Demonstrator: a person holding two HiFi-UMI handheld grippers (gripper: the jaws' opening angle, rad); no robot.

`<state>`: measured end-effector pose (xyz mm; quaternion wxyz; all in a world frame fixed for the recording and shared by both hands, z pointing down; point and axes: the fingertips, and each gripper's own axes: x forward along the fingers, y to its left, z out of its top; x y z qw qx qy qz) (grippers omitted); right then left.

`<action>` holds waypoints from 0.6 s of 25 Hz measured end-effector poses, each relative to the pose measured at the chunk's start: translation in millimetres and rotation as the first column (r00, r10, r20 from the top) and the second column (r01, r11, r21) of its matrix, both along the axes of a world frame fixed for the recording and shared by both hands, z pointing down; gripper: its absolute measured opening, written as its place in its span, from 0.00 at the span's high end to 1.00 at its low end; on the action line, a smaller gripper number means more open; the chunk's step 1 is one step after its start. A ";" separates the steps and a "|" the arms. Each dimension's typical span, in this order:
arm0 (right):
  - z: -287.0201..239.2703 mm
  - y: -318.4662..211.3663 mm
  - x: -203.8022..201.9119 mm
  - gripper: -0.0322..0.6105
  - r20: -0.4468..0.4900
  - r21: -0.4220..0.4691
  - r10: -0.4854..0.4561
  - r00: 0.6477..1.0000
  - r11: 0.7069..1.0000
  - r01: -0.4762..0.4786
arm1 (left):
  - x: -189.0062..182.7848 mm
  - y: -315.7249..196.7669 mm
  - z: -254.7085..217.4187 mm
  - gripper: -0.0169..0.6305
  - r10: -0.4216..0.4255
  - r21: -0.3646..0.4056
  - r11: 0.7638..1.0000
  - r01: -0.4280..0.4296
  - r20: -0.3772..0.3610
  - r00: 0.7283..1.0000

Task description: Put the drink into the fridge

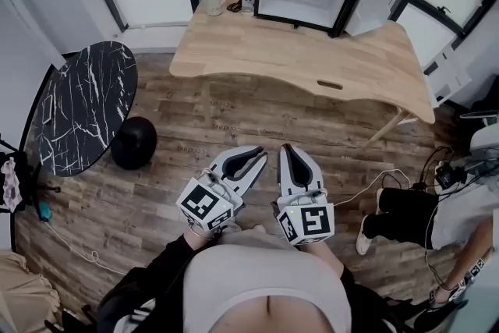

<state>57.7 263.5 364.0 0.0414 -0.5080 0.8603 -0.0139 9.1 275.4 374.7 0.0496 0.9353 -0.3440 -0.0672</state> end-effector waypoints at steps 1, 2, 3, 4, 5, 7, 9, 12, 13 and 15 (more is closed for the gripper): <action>-0.7 -0.3 0.0 0.90 -0.004 0.005 0.007 1.000 1.000 -0.007 | -1.5 -0.8 -0.7 0.90 -0.001 0.003 1.000 0.001 0.001 1.000; -0.8 -0.8 0.1 0.90 -0.008 0.007 0.012 1.000 1.000 -0.012 | -2.5 -1.8 -1.0 0.90 -0.001 0.004 1.000 0.001 0.002 1.000; -0.8 -0.9 0.0 0.90 -0.013 0.009 0.014 1.000 1.000 -0.014 | -3.3 -2.6 -1.2 0.90 0.000 0.006 1.000 0.000 0.002 1.000; -1.0 -0.4 -0.5 0.90 -0.018 0.012 0.015 1.000 1.000 -0.015 | -4.0 -3.0 -1.4 0.90 0.001 0.007 1.000 -0.001 0.001 1.000; -1.4 0.6 -1.2 0.91 -0.025 0.017 0.016 1.000 1.000 -0.016 | -4.4 -3.0 -1.6 0.90 0.001 0.008 1.000 -0.001 0.000 1.000; -1.7 1.8 -2.0 0.91 -0.035 0.023 0.019 0.999 1.000 -0.019 | -4.1 -3.1 -2.4 0.90 0.006 0.012 1.000 -0.006 -0.002 1.000; -0.5 1.4 -1.8 0.91 -0.032 0.020 0.021 0.999 1.000 -0.020 | -2.6 -3.1 -2.9 0.90 0.013 0.016 1.000 -0.013 0.000 1.000; -0.7 0.3 -1.1 0.91 -0.028 0.017 0.024 0.999 1.000 -0.024 | -1.7 -3.4 -3.2 0.90 0.016 0.015 1.000 -0.016 0.003 1.000; -0.5 0.1 -1.5 0.91 -0.029 0.017 0.024 0.999 1.000 -0.024 | -2.3 -3.6 -3.3 0.90 0.015 0.014 1.000 -0.015 0.004 1.000; 0.4 0.5 -3.7 0.91 -0.032 0.014 0.021 0.999 1.000 -0.021 | -4.0 -3.5 -3.7 0.90 0.013 0.015 1.000 -0.013 0.005 1.000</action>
